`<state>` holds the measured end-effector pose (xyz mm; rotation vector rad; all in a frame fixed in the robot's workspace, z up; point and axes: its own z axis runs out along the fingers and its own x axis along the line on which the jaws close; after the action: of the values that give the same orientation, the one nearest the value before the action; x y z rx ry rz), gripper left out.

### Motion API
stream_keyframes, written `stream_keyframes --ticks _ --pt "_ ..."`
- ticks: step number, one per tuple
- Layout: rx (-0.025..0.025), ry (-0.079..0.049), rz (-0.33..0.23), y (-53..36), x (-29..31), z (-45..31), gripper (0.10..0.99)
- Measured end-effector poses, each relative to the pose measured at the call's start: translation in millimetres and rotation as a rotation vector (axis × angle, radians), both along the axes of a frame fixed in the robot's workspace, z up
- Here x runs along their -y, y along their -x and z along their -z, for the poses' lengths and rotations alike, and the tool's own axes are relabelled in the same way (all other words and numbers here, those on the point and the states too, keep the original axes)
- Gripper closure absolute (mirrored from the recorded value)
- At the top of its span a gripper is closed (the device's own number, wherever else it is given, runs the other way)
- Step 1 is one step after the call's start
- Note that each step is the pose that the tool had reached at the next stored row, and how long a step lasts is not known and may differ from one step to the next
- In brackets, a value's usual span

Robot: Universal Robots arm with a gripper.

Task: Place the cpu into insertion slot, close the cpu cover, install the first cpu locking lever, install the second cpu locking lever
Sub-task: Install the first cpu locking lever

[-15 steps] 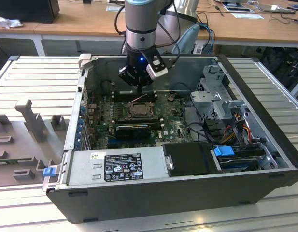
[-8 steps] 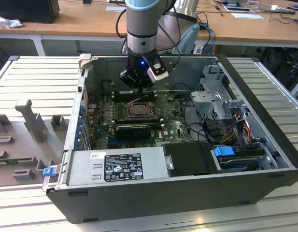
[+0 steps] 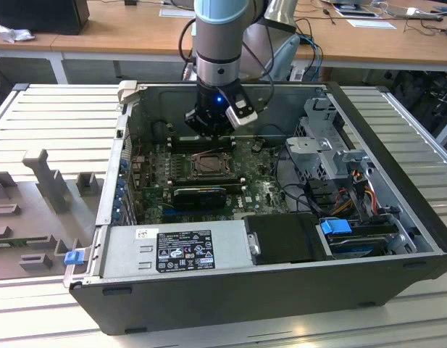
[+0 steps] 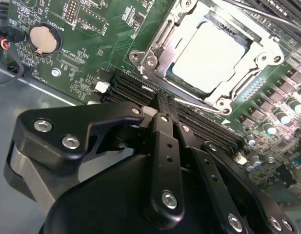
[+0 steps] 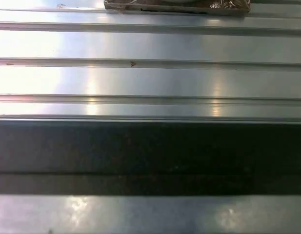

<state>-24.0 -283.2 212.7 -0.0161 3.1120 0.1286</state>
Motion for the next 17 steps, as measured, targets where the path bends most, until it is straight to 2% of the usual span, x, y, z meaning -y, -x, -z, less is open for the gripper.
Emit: stream_keyframes --ticks 9,17 --pt "-0.0001 0.001 -0.009 -1.8 0.0 6.4 0.98" --pt "-0.0002 0.014 -0.009 -1.8 0.0 8.7 0.98"
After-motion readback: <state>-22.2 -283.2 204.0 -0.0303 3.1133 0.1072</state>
